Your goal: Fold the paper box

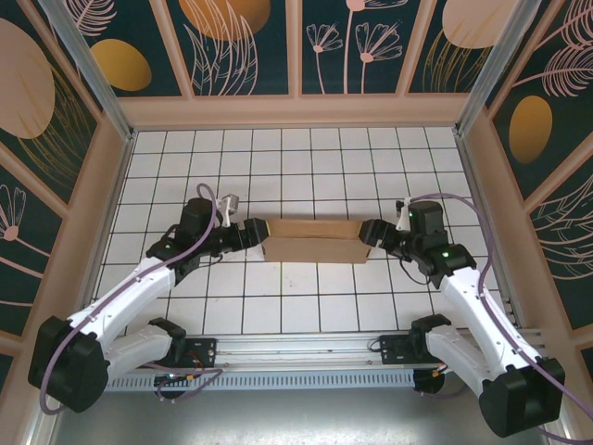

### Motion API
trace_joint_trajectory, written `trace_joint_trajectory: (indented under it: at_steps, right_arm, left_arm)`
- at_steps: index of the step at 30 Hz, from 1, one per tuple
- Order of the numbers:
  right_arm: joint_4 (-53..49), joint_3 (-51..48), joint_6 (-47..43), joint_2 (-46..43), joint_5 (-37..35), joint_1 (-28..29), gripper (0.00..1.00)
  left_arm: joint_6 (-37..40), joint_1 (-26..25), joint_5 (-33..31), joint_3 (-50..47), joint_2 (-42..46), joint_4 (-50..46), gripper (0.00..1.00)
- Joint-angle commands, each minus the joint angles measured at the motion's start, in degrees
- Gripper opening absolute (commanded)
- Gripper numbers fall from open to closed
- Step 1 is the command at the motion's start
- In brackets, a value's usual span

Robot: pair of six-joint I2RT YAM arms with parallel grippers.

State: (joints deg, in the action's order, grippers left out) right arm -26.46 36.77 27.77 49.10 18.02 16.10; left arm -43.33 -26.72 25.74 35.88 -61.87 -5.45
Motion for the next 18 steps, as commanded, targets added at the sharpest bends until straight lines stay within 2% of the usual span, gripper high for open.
trace_joint_trajectory:
  at_steps: [1,10,18]
  right_arm:
    - [2.58,-1.82,1.83,-0.37,3.53,-0.44,0.80]
    - [13.33,-3.07,7.43,1.00,16.04,-0.40,0.68]
    - [26.78,-1.19,13.16,6.15,20.31,-0.37,0.59]
  left_arm:
    - [-2.07,-0.26,3.47,-1.54,-1.44,5.17,0.76]
    - [-3.09,-0.24,4.64,-0.36,-1.19,7.18,0.54]
    - [-1.58,-0.20,1.20,3.50,-2.02,6.98,0.52]
